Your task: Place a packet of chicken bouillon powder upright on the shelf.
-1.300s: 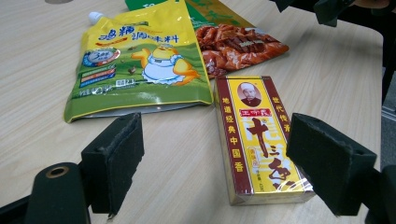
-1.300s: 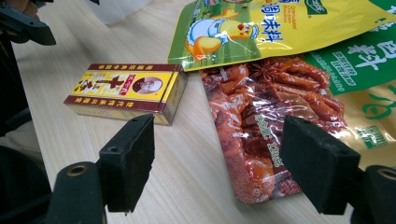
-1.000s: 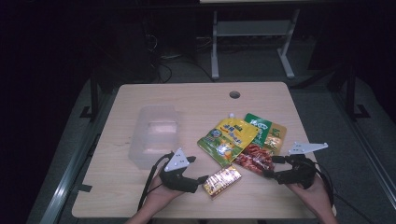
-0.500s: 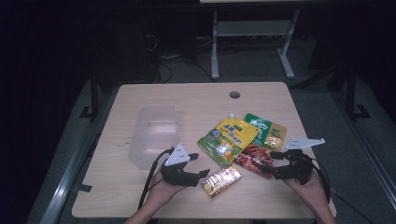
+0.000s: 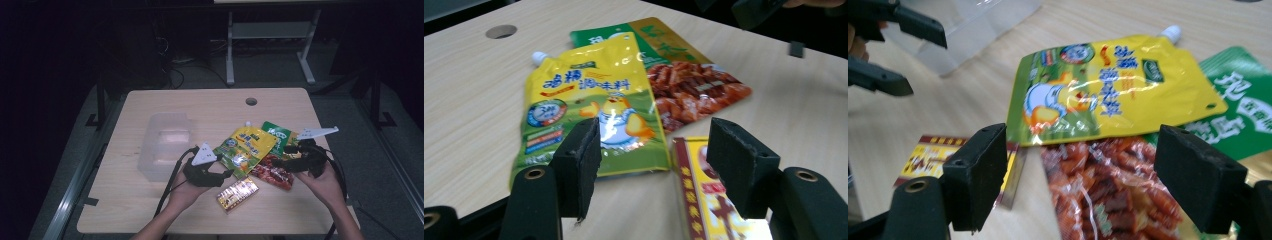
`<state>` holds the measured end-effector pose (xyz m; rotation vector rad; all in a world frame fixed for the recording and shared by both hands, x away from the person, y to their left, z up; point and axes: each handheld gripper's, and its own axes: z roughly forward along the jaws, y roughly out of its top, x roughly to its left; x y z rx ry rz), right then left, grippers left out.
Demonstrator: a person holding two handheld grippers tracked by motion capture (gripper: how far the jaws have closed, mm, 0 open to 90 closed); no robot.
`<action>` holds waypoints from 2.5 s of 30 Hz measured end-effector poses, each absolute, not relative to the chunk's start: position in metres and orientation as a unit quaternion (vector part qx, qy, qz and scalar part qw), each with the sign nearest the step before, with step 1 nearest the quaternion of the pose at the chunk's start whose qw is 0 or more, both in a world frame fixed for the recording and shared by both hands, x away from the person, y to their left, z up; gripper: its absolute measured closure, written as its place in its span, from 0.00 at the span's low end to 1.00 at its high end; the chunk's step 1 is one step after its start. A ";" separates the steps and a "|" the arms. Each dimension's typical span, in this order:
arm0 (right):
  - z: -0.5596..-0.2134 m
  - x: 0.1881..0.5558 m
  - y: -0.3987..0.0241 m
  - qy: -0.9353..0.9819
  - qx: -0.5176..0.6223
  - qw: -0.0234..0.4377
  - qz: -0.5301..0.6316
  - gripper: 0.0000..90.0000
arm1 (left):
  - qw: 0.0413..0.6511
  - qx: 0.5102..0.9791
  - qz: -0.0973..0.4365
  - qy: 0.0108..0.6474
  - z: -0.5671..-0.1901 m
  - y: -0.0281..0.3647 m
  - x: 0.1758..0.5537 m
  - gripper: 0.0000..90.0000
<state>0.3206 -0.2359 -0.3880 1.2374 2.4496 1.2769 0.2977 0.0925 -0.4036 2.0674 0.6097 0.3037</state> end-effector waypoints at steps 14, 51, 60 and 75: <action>-0.380 0.367 -0.218 0.812 0.436 0.048 0.385 0.23 | 0.427 0.855 0.116 0.270 -0.417 0.073 0.326 0.54; -0.432 0.416 -0.226 0.767 0.560 0.022 0.311 0.35 | 0.342 0.885 0.116 0.293 -0.448 0.049 0.349 0.90; -0.444 0.424 -0.227 0.759 0.570 0.010 0.316 0.39 | 0.336 0.889 0.113 0.290 -0.449 0.048 0.349 0.90; -0.449 0.428 -0.215 0.764 0.547 -0.023 0.341 0.61 | 0.322 0.897 0.108 0.282 -0.446 0.044 0.352 0.89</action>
